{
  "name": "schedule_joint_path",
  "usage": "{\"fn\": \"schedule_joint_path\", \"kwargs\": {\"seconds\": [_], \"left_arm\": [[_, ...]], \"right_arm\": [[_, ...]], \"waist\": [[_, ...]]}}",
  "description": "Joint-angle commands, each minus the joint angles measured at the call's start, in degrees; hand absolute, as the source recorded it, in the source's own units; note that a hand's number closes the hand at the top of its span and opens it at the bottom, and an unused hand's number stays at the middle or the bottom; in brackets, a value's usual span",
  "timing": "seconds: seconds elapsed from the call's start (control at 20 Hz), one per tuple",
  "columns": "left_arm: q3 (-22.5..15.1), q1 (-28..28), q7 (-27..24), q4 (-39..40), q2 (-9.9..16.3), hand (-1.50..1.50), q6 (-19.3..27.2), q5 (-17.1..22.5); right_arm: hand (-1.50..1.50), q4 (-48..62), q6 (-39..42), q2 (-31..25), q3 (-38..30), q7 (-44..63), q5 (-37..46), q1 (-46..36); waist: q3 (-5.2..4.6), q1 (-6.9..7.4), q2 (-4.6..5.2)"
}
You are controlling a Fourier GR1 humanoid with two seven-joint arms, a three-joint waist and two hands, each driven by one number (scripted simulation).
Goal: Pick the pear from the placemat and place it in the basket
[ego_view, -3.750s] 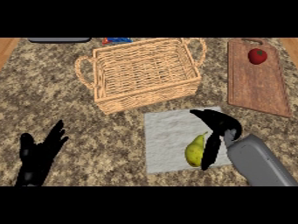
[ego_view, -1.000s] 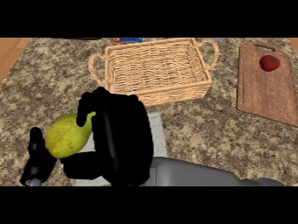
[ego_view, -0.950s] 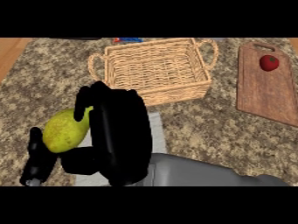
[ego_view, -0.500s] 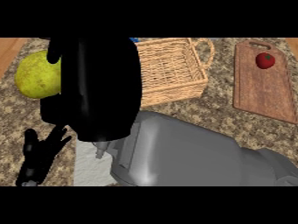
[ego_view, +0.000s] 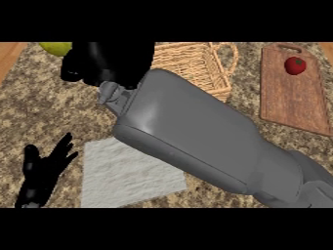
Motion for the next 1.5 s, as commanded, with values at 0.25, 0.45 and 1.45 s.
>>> {"fn": "schedule_joint_path", "kwargs": {"seconds": [0.25,0.45,1.45], "left_arm": [[-0.48,0.68,1.64,0.64,-1.28,0.00,0.07,-0.27],[-0.58,-1.12,3.11,0.93,-1.67,0.00,0.91,-1.01],[-0.22,4.04,-0.44,0.30,-2.91,0.00,1.00,-2.67]], "right_arm": [[1.50,13.89,-7.74,0.36,-4.18,-4.42,-5.62,-0.94],[1.50,16.96,-11.49,0.36,-4.41,-7.43,-11.79,-0.07],[-1.50,30.04,-9.77,-3.67,-3.13,-23.79,-12.90,7.53]], "waist": [[-0.39,-0.33,0.45],[-0.40,0.11,0.61],[-0.34,-1.65,0.07]]}}
